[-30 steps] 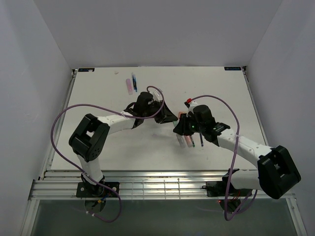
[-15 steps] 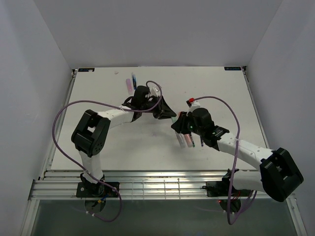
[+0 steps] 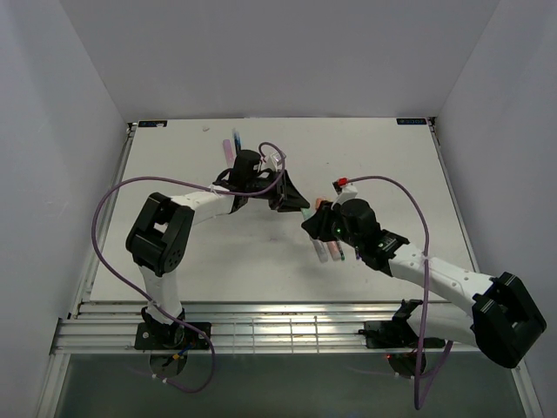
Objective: Open the pen caps
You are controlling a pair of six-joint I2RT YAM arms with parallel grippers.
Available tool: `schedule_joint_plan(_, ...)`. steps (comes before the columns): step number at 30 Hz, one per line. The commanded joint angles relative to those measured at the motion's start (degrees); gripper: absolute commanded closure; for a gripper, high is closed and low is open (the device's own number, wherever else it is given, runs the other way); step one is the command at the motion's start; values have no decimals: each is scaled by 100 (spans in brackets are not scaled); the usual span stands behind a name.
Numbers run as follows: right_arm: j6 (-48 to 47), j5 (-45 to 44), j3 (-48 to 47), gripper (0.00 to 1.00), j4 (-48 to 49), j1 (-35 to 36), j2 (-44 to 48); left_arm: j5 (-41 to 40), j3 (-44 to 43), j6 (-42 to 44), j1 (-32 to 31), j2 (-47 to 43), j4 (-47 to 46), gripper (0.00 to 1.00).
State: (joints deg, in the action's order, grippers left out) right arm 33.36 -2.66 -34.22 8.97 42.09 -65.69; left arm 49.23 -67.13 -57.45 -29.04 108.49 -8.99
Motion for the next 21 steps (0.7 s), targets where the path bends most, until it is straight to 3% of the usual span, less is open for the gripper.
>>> schedule_joint_plan(1,214,802,292,92,-1152,571,399,-1627,-116,234,698,-29,-621,100)
schedule_joint_plan(10,416,556,442,92,-1284,836,636,-2049,139,225,698,-310,-630,100)
schedule_joint_plan(13,347,354,521,92,-1196,845,628,-1848,78,313,698,-267,-630,100)
schedule_joint_plan(21,-356,-542,-330,92,-1530,836,-547,-1487,86,454,619,-4,-385,100)
